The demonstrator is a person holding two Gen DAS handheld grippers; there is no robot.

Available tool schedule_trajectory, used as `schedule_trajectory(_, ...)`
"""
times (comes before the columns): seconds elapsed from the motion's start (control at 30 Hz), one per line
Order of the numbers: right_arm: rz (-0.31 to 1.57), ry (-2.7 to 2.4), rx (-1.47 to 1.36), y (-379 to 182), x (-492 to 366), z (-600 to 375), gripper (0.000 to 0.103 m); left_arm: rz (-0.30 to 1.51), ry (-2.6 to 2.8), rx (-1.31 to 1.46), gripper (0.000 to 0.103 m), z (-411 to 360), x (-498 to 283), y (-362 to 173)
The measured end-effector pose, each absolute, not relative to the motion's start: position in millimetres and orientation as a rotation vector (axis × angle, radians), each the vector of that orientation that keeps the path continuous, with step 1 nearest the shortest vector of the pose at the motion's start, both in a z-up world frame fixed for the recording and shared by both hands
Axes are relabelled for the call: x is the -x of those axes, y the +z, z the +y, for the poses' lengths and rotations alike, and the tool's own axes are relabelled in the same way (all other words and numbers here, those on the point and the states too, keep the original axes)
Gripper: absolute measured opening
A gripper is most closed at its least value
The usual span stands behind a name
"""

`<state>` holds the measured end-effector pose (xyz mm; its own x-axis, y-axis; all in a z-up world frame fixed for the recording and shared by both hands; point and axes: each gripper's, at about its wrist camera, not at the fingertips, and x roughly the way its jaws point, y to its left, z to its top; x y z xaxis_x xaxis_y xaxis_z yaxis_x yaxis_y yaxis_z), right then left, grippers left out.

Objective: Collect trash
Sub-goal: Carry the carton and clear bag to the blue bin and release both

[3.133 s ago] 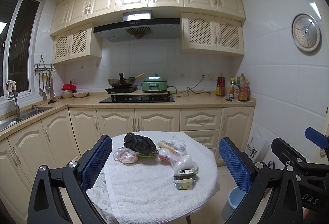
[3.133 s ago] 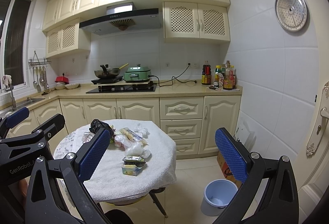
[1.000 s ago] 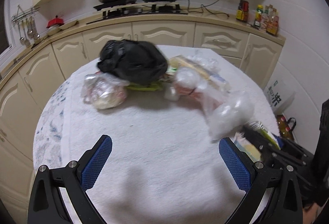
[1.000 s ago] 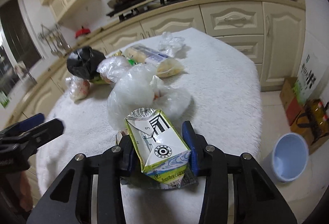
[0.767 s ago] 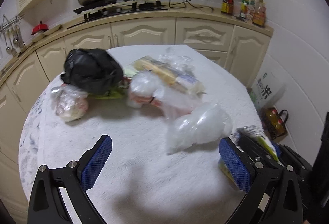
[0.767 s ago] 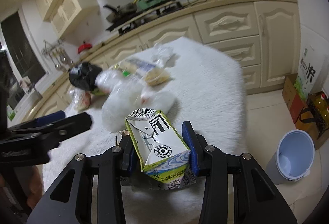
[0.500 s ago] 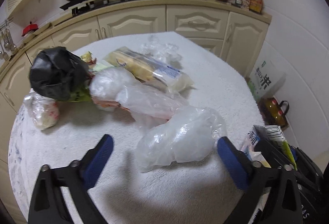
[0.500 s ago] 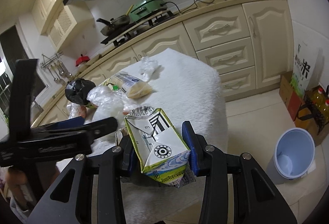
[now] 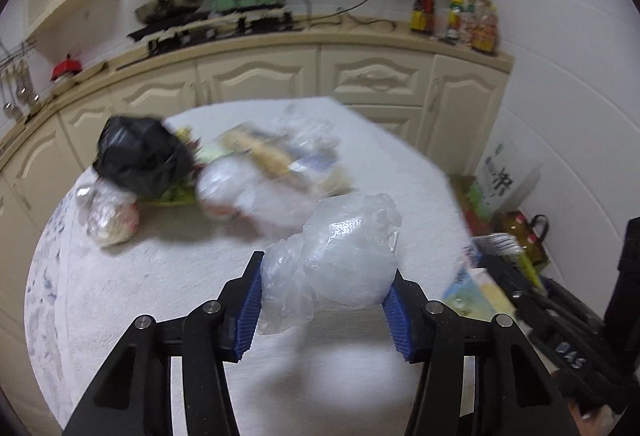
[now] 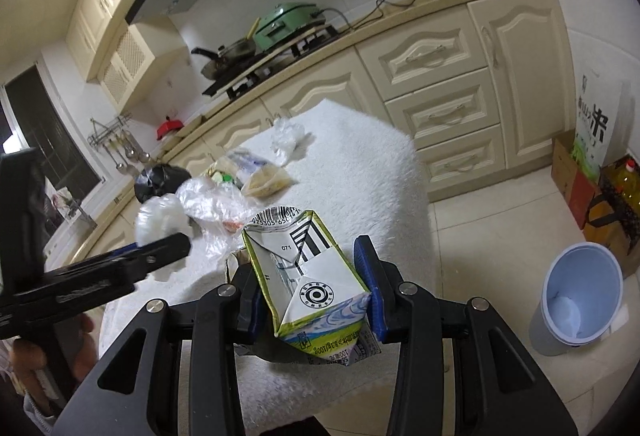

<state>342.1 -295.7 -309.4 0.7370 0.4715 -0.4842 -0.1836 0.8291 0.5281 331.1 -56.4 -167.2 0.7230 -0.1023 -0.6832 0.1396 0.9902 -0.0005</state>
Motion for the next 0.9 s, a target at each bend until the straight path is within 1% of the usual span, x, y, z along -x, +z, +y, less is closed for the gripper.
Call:
schedule_trajectory(0.13,0.613,0.291,-0.477,-303.7,-330.0,-334.3,0.04,0.727,-0.251,-0.1,0.05,-114.1,-327.0,-161.3)
schedule_trajectory(0.27,0.627,0.136,-0.436,-310.3,-320.4,-388.3,0.04,0.748,-0.363,-0.169,0.05,-191.1,-340.6,-179.5)
schedule_trajectory(0.5,0.737,-0.111,-0.393,-366.0,-328.4,-482.9,0.04,0.905,-0.51,-0.253,0.05,-313.5,-400.8,-250.5)
schedule_trajectory(0.7,0.812,-0.225,-0.394,-424.3,-361.9,-544.1,0.04,0.977,-0.526,-0.342,0.051,-381.3,-462.5,-306.0)
schedule_trajectory(0.8,0.814,-0.247,-0.418,-448.6,-376.8,-568.6,0.041,1.05,-0.557,-0.338,0.051,-409.8,-494.8,-338.9)
schedule_trajectory(0.87,0.824,-0.268,-0.423,-464.6,-385.6,-583.5,0.049,1.051,-0.556,-0.366,0.051,-425.8,-525.3,-356.6)
schedule_trajectory(0.9,0.838,-0.271,-0.427,-470.9,-387.5,-588.7,0.059,1.065,-0.559,-0.374,0.051,-436.0,-538.9,-365.4)
